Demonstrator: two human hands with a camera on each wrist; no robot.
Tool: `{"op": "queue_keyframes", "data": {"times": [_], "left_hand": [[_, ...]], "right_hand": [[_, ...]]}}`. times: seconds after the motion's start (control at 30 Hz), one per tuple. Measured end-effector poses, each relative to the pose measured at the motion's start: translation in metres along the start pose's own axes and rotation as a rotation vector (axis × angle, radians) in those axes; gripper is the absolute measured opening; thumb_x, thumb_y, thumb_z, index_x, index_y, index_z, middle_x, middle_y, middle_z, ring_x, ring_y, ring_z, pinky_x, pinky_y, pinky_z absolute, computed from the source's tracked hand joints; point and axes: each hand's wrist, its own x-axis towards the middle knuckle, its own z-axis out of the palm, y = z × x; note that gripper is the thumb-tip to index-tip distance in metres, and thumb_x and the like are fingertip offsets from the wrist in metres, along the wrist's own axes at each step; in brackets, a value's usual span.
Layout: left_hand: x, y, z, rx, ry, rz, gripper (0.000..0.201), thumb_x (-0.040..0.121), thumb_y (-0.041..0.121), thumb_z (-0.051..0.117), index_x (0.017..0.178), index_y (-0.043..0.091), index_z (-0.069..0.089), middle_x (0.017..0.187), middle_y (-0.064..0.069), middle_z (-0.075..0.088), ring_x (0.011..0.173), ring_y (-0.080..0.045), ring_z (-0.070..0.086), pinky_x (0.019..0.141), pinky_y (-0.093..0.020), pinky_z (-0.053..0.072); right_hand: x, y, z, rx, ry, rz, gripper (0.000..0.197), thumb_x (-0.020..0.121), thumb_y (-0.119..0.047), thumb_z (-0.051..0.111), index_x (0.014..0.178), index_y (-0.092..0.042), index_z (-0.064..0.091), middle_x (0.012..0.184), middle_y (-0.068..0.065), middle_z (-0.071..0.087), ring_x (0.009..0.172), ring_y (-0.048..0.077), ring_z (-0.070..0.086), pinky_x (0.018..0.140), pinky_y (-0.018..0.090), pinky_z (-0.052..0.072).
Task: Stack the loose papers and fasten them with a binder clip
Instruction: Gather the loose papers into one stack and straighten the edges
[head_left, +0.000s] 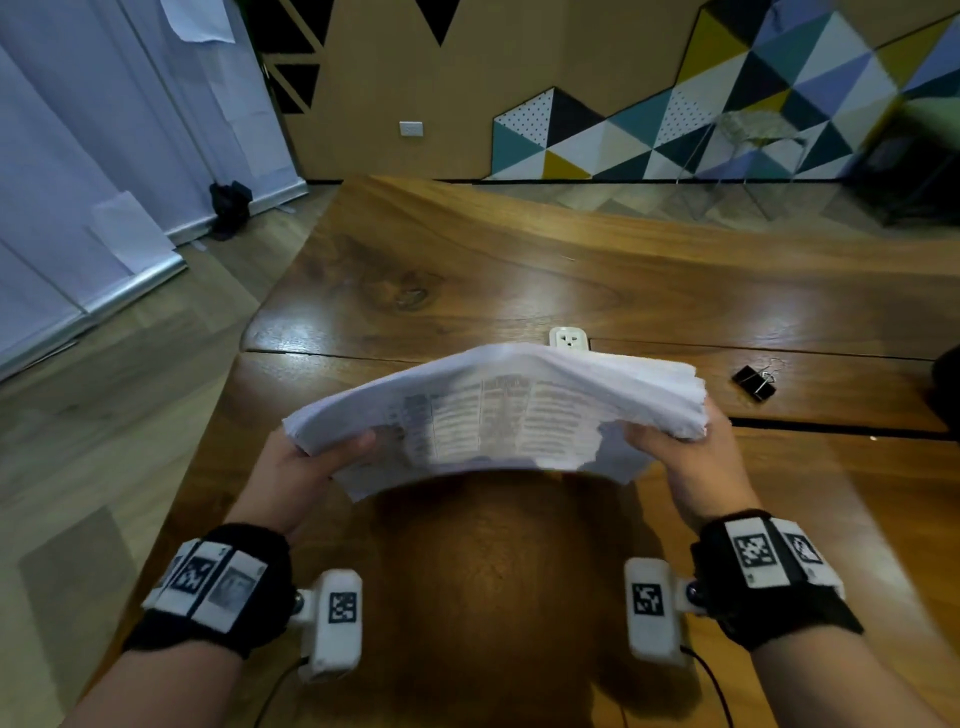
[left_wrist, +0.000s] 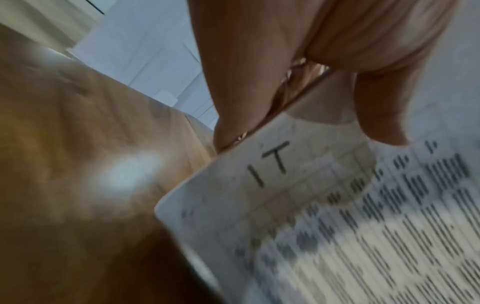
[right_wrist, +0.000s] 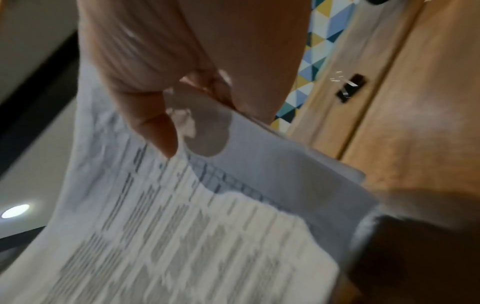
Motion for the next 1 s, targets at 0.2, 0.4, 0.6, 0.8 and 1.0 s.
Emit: {"op": "queue_keyframes", "data": {"times": [0.2, 0.4, 0.6, 0.8, 1.0], "left_hand": [[0.001, -0.009, 0.014, 0.012, 0.029, 0.002, 0.059, 0.064, 0.027, 0.079, 0.117, 0.006, 0.064, 0.115, -0.024, 0.067, 0.110, -0.042, 0.062, 0.096, -0.061, 0.046], [0.003, -0.005, 0.000, -0.093, -0.005, -0.071, 0.053, 0.062, 0.017, 0.081, 0.113, 0.010, 0.068, 0.116, -0.025, 0.067, 0.110, -0.042, 0.062, 0.091, -0.051, 0.050], [0.005, -0.012, 0.013, -0.189, -0.055, -0.156, 0.063, 0.066, 0.015, 0.084, 0.123, 0.001, 0.059, 0.125, -0.029, 0.061, 0.116, -0.043, 0.059, 0.098, -0.056, 0.046], [0.004, -0.012, 0.017, -0.100, 0.014, -0.140, 0.057, 0.057, 0.007, 0.082, 0.110, 0.006, 0.065, 0.103, -0.018, 0.072, 0.099, -0.030, 0.069, 0.073, -0.035, 0.058], [0.006, -0.001, 0.027, -0.142, 0.068, -0.076, 0.056, 0.059, -0.004, 0.071, 0.113, -0.002, 0.060, 0.099, -0.020, 0.072, 0.091, -0.031, 0.070, 0.067, -0.034, 0.057]], "right_hand": [[0.004, 0.017, 0.013, -0.110, 0.065, 0.070, 0.049, 0.075, 0.019, 0.059, 0.090, -0.027, 0.065, 0.094, -0.005, 0.071, 0.092, 0.012, 0.066, 0.093, 0.040, 0.051], [0.004, 0.019, -0.005, -0.076, 0.073, 0.044, 0.049, 0.068, 0.017, 0.061, 0.109, -0.010, 0.065, 0.101, 0.002, 0.072, 0.100, 0.019, 0.068, 0.084, 0.028, 0.056], [0.004, 0.023, 0.007, -0.087, 0.131, 0.061, 0.049, 0.071, 0.023, 0.056, 0.087, -0.022, 0.066, 0.087, -0.001, 0.072, 0.087, 0.019, 0.067, 0.087, 0.041, 0.054], [0.003, 0.028, -0.003, -0.112, 0.117, 0.077, 0.048, 0.063, 0.017, 0.062, 0.099, -0.016, 0.069, 0.098, 0.004, 0.073, 0.101, 0.026, 0.067, 0.094, 0.050, 0.050], [0.004, 0.020, 0.005, -0.066, 0.169, 0.047, 0.055, 0.070, 0.026, 0.052, 0.094, -0.021, 0.069, 0.083, -0.011, 0.076, 0.085, 0.012, 0.070, 0.076, 0.026, 0.055]]}}
